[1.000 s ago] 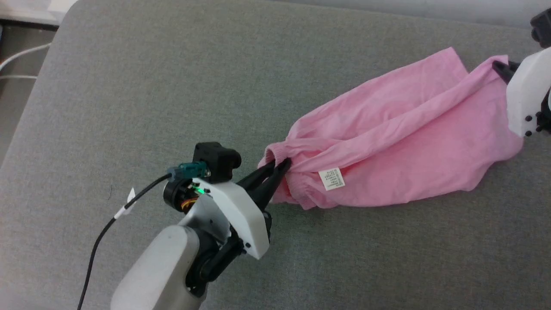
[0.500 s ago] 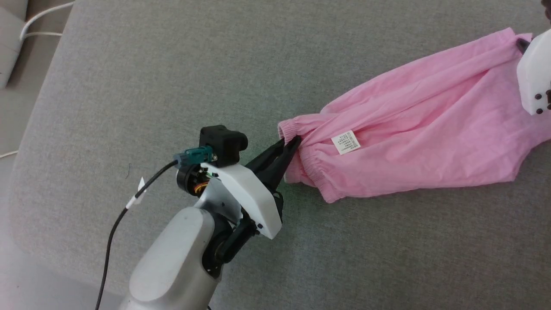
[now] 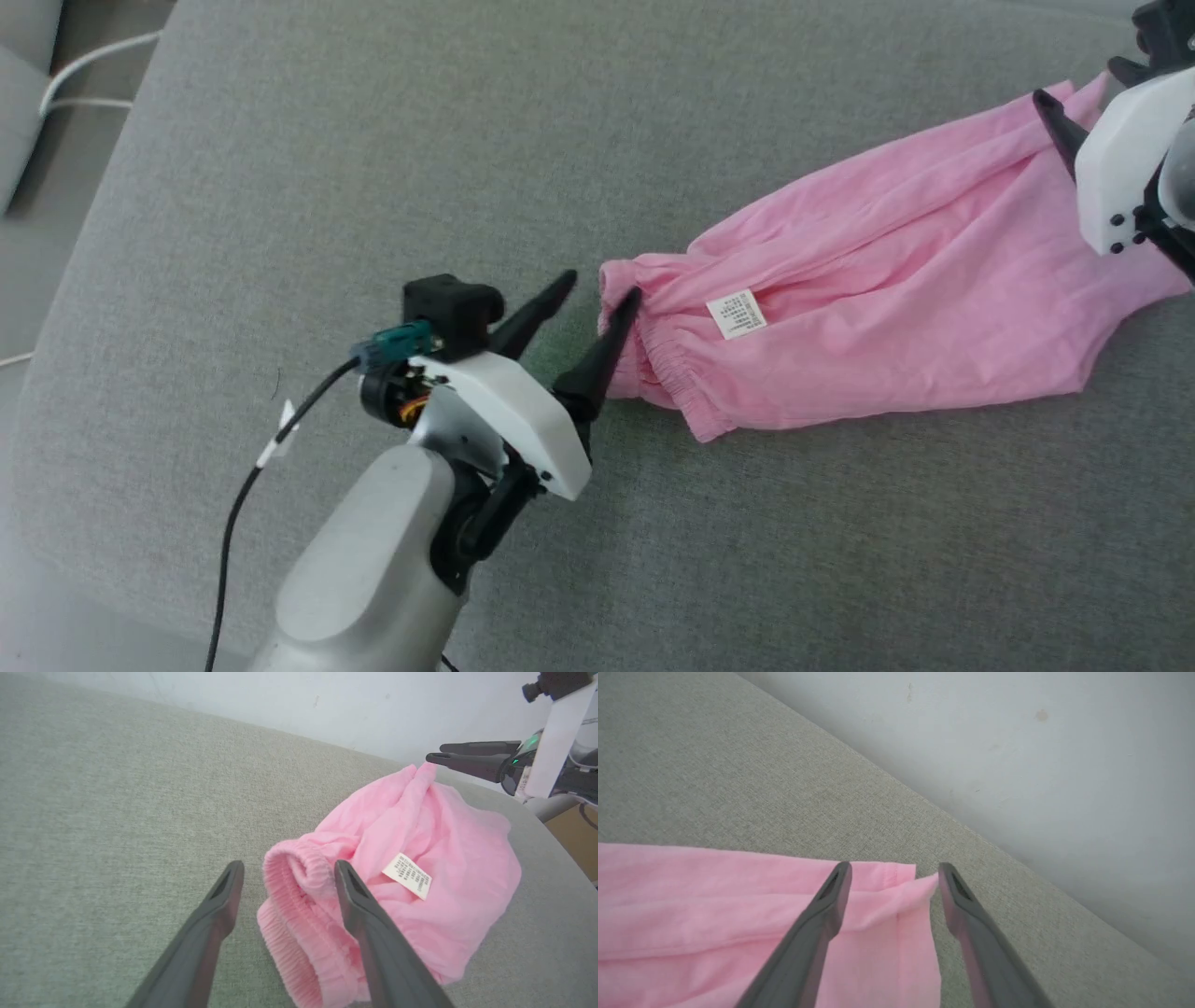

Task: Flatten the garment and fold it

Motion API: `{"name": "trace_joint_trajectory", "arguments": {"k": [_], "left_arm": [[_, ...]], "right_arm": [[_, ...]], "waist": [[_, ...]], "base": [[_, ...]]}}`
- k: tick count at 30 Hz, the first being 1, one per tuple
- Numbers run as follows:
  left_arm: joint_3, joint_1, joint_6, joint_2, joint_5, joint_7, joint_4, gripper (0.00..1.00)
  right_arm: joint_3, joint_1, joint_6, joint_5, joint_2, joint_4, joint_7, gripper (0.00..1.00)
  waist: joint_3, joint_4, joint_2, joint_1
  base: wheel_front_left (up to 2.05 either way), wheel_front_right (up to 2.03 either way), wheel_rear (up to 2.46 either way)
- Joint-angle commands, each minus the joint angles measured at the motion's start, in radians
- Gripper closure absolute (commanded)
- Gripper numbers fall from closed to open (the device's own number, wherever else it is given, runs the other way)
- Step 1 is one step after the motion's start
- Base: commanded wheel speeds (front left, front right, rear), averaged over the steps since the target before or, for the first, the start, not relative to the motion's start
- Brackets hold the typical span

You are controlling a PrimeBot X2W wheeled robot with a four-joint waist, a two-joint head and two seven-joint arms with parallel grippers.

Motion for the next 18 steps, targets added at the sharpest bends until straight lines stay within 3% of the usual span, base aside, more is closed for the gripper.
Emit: {"name": "trace_joint_trajectory", "arguments": {"k": [1,11,18], "left_arm": [[0.009,0.006,0.008,0.005,0.006,-0.014,0.004,0.00],[0.104,0.099,0.059,0.049,0.029,-0.224,-0.025,0.00],[0.131,0.210,0.109,0.066,0.097,-0.334,-0.054,0.00]], "right_arm": [[0.005,-0.005,-0.002,0.010,0.003,0.005,-0.018,0.00],[0.021,0.093,-0.002,0.071,-0.001,-0.033,-0.271,0.00],[-0.077,0.243,-0.002,0.078,0.016,-0.076,-0.446,0.00]], "waist": [[-0.048,-0.025,0.0000,0.0000],[-0.213,-0.094,0.0000,0.0000],[-0.290,-0.134,0.0000,0.0000]], "base": [[0.00,0.00,0.00],[0.00,0.00,0.00],[0.00,0.00,0.00]]}}
